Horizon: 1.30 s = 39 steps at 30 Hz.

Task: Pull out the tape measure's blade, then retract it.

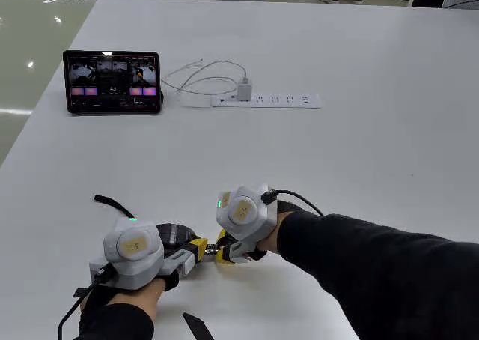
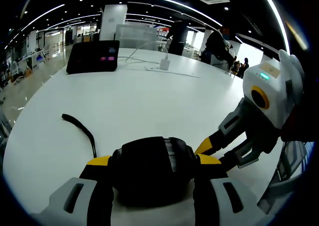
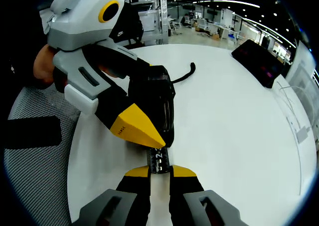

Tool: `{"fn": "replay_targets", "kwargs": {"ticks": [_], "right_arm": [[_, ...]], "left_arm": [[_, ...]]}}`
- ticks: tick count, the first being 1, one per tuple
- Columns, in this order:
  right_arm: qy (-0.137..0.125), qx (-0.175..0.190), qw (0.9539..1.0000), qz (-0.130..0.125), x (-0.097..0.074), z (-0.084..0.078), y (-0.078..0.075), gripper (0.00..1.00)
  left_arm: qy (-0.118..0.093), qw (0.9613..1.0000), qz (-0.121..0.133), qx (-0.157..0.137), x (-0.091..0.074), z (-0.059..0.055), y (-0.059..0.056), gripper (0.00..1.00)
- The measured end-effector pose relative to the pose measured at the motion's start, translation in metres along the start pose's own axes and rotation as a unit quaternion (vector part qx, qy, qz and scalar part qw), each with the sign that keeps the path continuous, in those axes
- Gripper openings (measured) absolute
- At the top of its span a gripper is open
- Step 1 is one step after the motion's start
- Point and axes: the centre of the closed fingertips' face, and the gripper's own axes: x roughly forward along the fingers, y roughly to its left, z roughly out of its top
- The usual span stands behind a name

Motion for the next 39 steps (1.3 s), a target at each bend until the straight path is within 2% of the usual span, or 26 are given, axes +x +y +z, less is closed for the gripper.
{"fn": "replay_targets", "kwargs": {"ticks": [39], "right_arm": [[-0.010,0.007,0.9999,0.001,0.012,0.015,0.001,0.10]], "left_arm": [[-0.002,1.0000,-0.001,-0.001,0.000,0.000,0.000,0.61]]}}
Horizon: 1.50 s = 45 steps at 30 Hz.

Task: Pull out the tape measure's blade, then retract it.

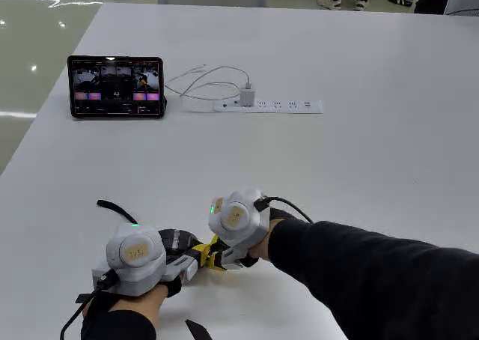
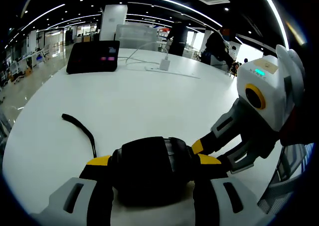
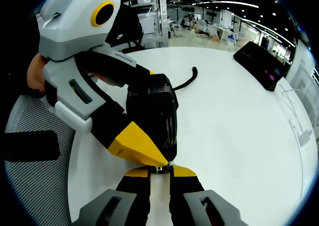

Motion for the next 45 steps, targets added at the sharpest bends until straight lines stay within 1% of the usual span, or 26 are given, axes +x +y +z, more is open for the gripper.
{"fn": "replay_targets", "kwargs": {"ticks": [8,13,21,26,28,33,38,40,42,45], "right_arm": [[-0.002,0.001,1.0000,-0.002,0.000,0.001,0.001,0.10],[-0.005,0.006,1.0000,-0.004,0.000,0.001,0.001,0.11],[-0.008,0.002,0.9999,-0.011,0.000,0.001,0.002,0.11],[-0.011,0.007,0.9998,-0.014,-0.002,0.002,0.002,0.12],[-0.015,0.010,0.9997,-0.015,-0.003,0.002,0.000,0.12],[-0.022,0.018,0.9995,-0.015,-0.011,0.001,0.000,0.11],[-0.029,0.027,0.9990,-0.022,-0.017,-0.002,0.000,0.12],[-0.031,0.027,0.9988,-0.026,-0.019,-0.003,0.001,0.12],[-0.034,0.032,0.9985,-0.030,-0.022,-0.005,0.002,0.14],[-0.037,0.034,0.9980,-0.037,-0.027,-0.009,0.003,0.15]], "left_arm": [[-0.002,1.0000,0.001,0.002,0.000,0.000,0.000,0.61],[-0.005,0.9999,0.006,0.005,0.000,0.000,-0.001,0.62],[-0.009,0.9999,0.008,0.011,-0.001,0.001,-0.001,0.63],[-0.003,1.0000,0.003,0.006,-0.001,0.002,0.000,0.62],[-0.001,1.0000,-0.001,-0.001,-0.002,0.003,0.000,0.62],[-0.006,0.9999,-0.011,0.001,-0.006,0.009,-0.001,0.60],[-0.012,0.9994,-0.022,0.022,-0.008,0.018,0.000,0.60],[-0.016,0.9992,-0.026,0.024,-0.009,0.023,0.002,0.61],[-0.014,0.9991,-0.031,0.026,-0.010,0.025,0.004,0.64],[-0.016,0.9981,-0.035,0.049,-0.012,0.027,0.006,0.66]]}}
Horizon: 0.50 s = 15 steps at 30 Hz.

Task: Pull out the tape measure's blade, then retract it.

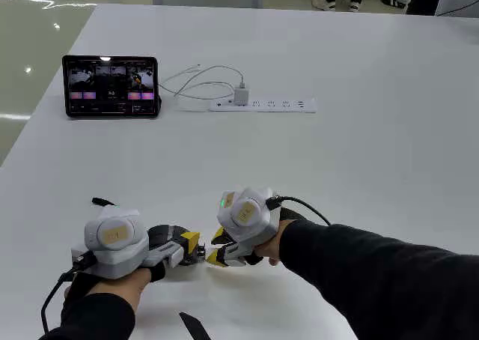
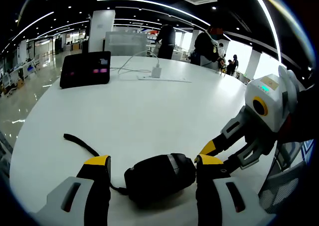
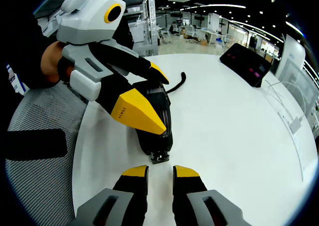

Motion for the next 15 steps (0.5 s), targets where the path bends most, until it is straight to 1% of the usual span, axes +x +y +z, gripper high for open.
{"fn": "replay_targets", "kwargs": {"ticks": [2,3,4,5,6,7,9,10,11,13,14,15], "right_arm": [[-0.008,0.013,0.9998,-0.009,-0.005,-0.001,-0.001,0.17],[-0.014,0.022,0.9996,-0.011,-0.008,0.000,-0.001,0.18],[-0.027,0.037,0.9988,-0.015,-0.012,0.001,-0.001,0.18],[-0.033,0.045,0.9983,-0.018,-0.015,0.001,-0.001,0.19],[-0.035,0.049,0.9980,-0.020,-0.017,0.000,-0.001,0.19],[-0.038,0.055,0.9975,-0.026,-0.020,-0.002,-0.002,0.20],[-0.043,0.062,0.9967,-0.029,-0.025,-0.002,-0.001,0.21],[-0.044,0.064,0.9965,-0.032,-0.027,-0.003,-0.002,0.21],[-0.046,0.064,0.9963,-0.036,-0.030,-0.003,-0.003,0.22],[-0.051,0.060,0.9960,-0.042,-0.036,-0.003,-0.002,0.22],[-0.054,0.059,0.9958,-0.045,-0.040,-0.003,-0.003,0.22],[-0.056,0.060,0.9954,-0.048,-0.043,-0.003,-0.003,0.22]], "left_arm": [[0.002,0.9999,-0.010,-0.002,-0.001,-0.001,0.001,0.69],[0.001,0.9997,-0.026,-0.006,-0.001,-0.002,-0.002,0.72],[0.001,0.9990,-0.044,-0.010,-0.003,-0.002,-0.006,0.74],[-0.001,0.9991,-0.041,-0.003,-0.004,-0.001,-0.004,0.76],[-0.002,0.9989,-0.045,0.014,-0.005,-0.002,-0.004,0.77],[-0.001,0.9986,-0.050,0.021,-0.006,-0.003,-0.005,0.78],[-0.001,0.9981,-0.058,0.022,-0.008,-0.004,-0.004,0.80],[0.006,0.9973,-0.069,0.023,-0.008,-0.007,-0.005,0.82],[0.009,0.9972,-0.071,0.024,-0.009,-0.007,-0.005,0.83],[0.007,0.9961,-0.080,0.036,-0.012,-0.007,-0.006,0.87],[0.001,0.9949,-0.092,0.042,-0.012,-0.006,-0.007,0.90],[-0.003,0.9926,-0.115,0.040,-0.013,-0.005,-0.013,0.93]]}}
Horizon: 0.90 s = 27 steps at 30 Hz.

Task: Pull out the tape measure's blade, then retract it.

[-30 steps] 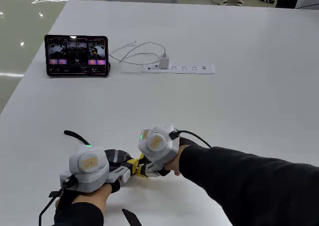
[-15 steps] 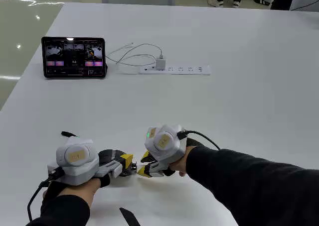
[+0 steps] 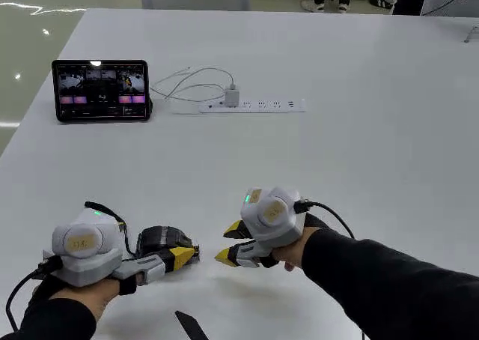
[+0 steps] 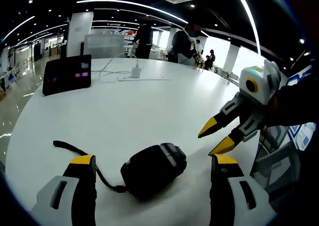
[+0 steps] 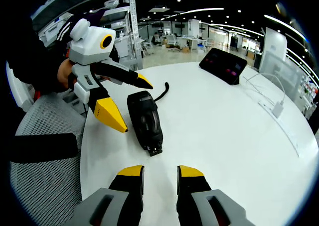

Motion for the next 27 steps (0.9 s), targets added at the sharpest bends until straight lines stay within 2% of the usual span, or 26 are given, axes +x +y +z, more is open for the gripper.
{"fn": "replay_targets", "kwargs": {"ticks": [1,2,3,4,6,11,14,18,21,23,24,26,27], "right_arm": [[-0.003,0.002,1.0000,-0.003,-0.002,0.000,-0.001,0.23],[-0.006,0.006,0.9999,-0.006,-0.005,0.001,-0.002,0.24],[-0.007,0.006,0.9999,-0.008,-0.007,0.001,-0.002,0.25],[-0.008,0.003,0.9999,-0.013,-0.010,0.001,-0.003,0.26],[-0.008,0.001,0.9998,-0.020,-0.013,-0.001,-0.005,0.27],[-0.010,0.016,0.9994,-0.027,-0.025,-0.011,-0.007,0.32],[-0.009,0.020,0.9992,-0.034,-0.033,-0.021,-0.007,0.35],[-0.007,0.019,0.9990,-0.040,-0.045,-0.033,-0.008,0.39],[-0.008,0.022,0.9986,-0.048,-0.055,-0.042,-0.010,0.42],[-0.007,0.021,0.9982,-0.055,-0.063,-0.049,-0.011,0.43],[-0.009,0.024,0.9980,-0.058,-0.068,-0.053,-0.012,0.44],[-0.010,0.029,0.9975,-0.064,-0.075,-0.059,-0.013,0.47],[-0.014,0.032,0.9973,-0.064,-0.079,-0.062,-0.012,0.48]], "left_arm": [[0.002,0.9996,-0.024,-0.013,0.000,-0.002,-0.007,0.94],[0.017,0.9991,-0.034,-0.015,-0.001,-0.007,-0.009,0.97],[0.014,0.9993,-0.034,-0.001,-0.002,-0.006,-0.008,0.99],[0.002,0.9988,-0.042,0.024,-0.004,-0.003,-0.011,0.99],[0.010,0.9985,-0.045,0.029,-0.007,-0.006,-0.010,0.99],[0.007,0.9974,-0.054,0.046,-0.015,-0.005,-0.003,0.99],[0.026,0.9970,-0.055,0.048,-0.021,-0.009,-0.002,0.99],[0.023,0.9965,-0.059,0.055,-0.027,-0.009,0.002,0.99],[0.009,0.9952,-0.071,0.067,-0.033,-0.006,0.001,0.99],[0.008,0.9942,-0.079,0.072,-0.037,-0.006,0.001,0.99],[0.016,0.9936,-0.076,0.082,-0.039,-0.009,0.004,0.99],[0.044,0.9927,-0.071,0.087,-0.042,-0.018,0.009,0.99],[0.037,0.9929,-0.074,0.085,-0.042,-0.017,0.011,0.99]]}}
